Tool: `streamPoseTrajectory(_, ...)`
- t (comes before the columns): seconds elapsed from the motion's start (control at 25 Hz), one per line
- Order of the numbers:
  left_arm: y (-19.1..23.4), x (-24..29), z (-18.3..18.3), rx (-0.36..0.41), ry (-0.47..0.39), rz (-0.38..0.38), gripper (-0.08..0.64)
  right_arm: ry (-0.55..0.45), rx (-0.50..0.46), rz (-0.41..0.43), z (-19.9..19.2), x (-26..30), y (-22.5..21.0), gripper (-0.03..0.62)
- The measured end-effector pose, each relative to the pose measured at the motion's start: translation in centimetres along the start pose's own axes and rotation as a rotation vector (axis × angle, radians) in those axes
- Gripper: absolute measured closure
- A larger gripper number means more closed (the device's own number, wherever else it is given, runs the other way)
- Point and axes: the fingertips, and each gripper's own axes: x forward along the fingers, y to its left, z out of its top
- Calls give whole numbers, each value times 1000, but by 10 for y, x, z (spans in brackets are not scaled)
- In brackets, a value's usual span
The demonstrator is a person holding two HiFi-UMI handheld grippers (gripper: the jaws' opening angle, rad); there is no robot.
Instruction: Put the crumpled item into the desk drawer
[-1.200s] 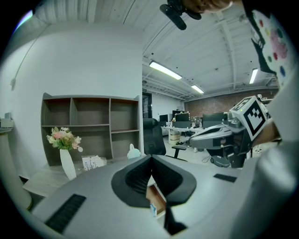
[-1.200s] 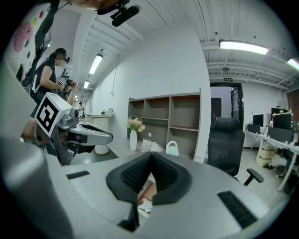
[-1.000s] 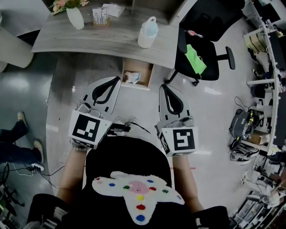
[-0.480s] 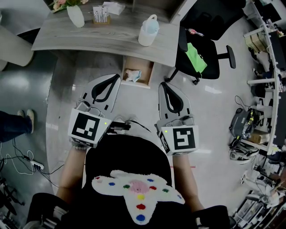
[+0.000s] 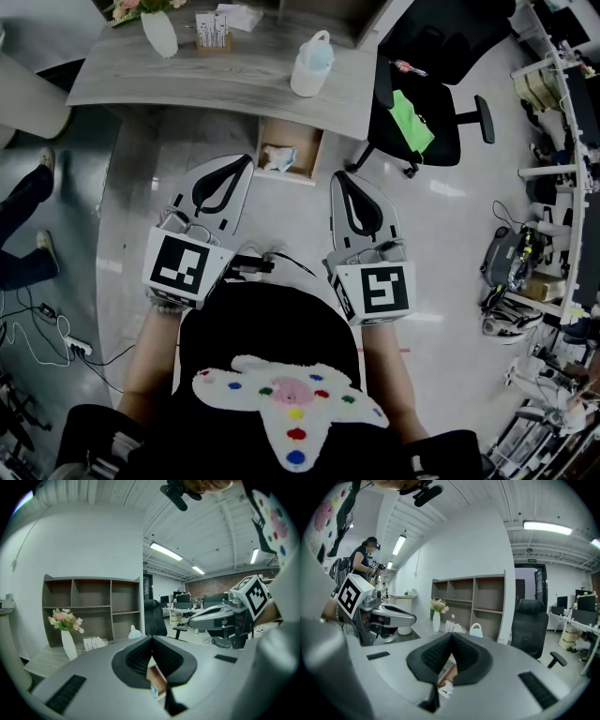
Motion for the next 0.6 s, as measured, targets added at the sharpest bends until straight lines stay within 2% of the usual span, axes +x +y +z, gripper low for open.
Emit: streamPoseTrajectory(0.6,0,2,-2,-1,3,-4,548,12,1,2,-5,1,1,588)
